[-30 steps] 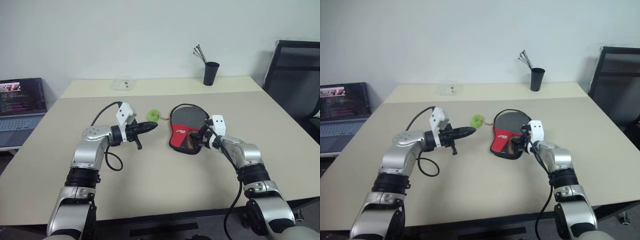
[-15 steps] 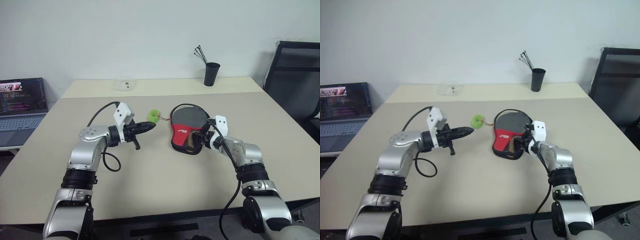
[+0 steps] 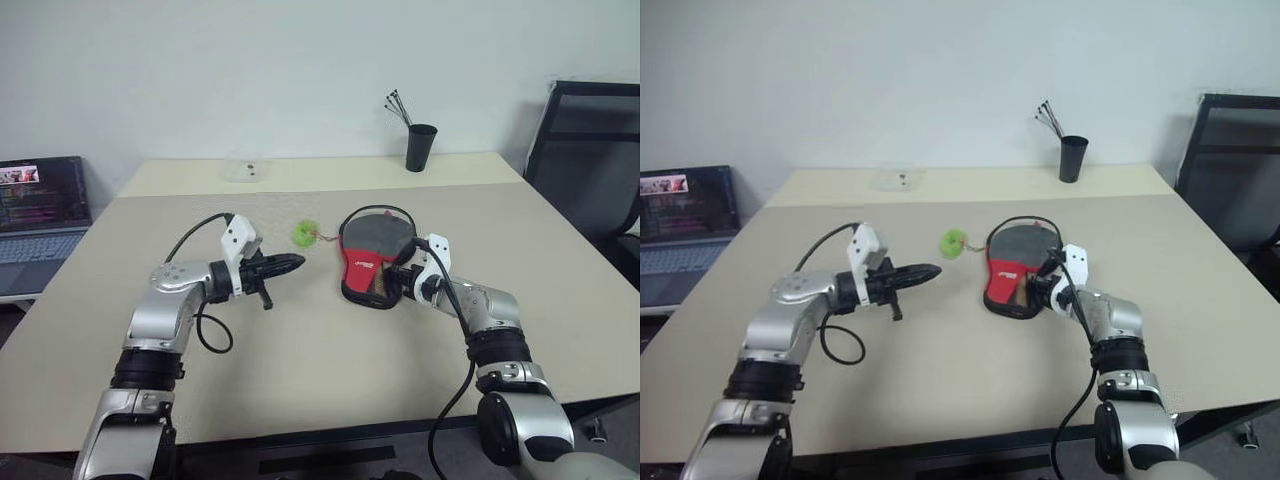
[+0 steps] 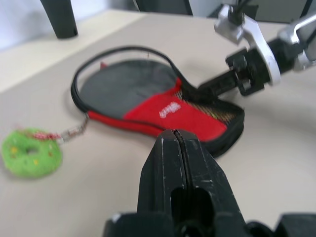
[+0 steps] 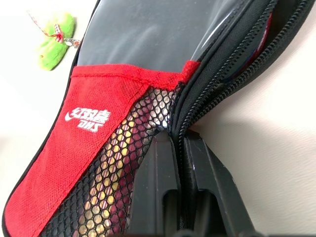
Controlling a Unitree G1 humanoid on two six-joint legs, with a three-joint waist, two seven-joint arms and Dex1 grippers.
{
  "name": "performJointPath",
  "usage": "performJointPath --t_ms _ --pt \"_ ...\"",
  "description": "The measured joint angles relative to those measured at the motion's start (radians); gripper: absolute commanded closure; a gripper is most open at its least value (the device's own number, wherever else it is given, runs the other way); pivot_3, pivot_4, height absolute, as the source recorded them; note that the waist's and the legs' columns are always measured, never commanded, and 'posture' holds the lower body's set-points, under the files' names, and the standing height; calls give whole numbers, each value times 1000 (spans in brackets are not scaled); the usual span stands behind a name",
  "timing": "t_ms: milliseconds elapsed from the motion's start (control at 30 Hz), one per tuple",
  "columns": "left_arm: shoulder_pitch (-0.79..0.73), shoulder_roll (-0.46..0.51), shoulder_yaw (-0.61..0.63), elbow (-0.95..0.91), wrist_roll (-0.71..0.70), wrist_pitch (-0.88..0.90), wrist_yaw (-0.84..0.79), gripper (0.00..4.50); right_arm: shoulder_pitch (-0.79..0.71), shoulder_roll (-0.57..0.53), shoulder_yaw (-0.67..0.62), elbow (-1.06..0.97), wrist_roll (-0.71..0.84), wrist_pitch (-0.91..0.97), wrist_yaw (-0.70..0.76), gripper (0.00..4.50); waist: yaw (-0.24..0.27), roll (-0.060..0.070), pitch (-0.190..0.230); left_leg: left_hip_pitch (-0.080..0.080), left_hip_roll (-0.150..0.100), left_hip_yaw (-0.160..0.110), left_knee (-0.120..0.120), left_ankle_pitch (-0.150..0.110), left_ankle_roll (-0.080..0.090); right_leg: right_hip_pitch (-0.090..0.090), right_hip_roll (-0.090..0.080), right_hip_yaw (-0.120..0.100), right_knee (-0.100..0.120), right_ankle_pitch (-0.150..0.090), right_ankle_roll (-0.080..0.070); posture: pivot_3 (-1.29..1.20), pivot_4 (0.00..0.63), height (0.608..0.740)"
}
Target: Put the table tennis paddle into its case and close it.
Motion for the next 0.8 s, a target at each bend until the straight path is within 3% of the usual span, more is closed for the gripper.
performJointPath --t_ms 300,467,800 --pt "160 125 4 -134 -58 39 -92 4500 61 54 108 -190 35 185 68 4482 -13 0 0 0 12 0 -1 0 0 -1 8 0 -1 0 -1 0 150 740" --pt "261 147 4 -219 -82 68 -105 4500 118 69 183 -317 72 286 101 4482 -8 0 0 0 13 0 -1 0 0 -2 10 0 -1 -1 0 0 150 740" --pt "370 182 4 -362 -144 118 -127 4500 259 88 201 -598 118 470 53 4482 -2 0 0 0 13 0 -1 -1 -1 -2 10 0 -1 -2 0 0 150 740"
